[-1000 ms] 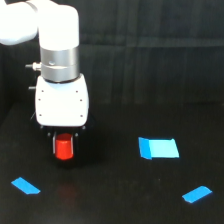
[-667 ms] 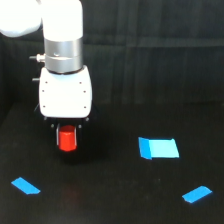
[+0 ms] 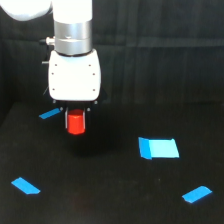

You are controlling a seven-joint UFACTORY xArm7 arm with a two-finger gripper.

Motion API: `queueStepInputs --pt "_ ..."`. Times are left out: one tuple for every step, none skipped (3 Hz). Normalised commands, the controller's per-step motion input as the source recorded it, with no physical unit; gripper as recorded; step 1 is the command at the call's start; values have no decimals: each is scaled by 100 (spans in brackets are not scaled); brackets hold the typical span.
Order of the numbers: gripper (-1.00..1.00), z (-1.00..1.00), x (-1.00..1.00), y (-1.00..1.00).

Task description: Pick up the red object from the table

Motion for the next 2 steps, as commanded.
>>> queueStepInputs --pt "-100 99 16 -1" --pt "-100 96 9 -13"
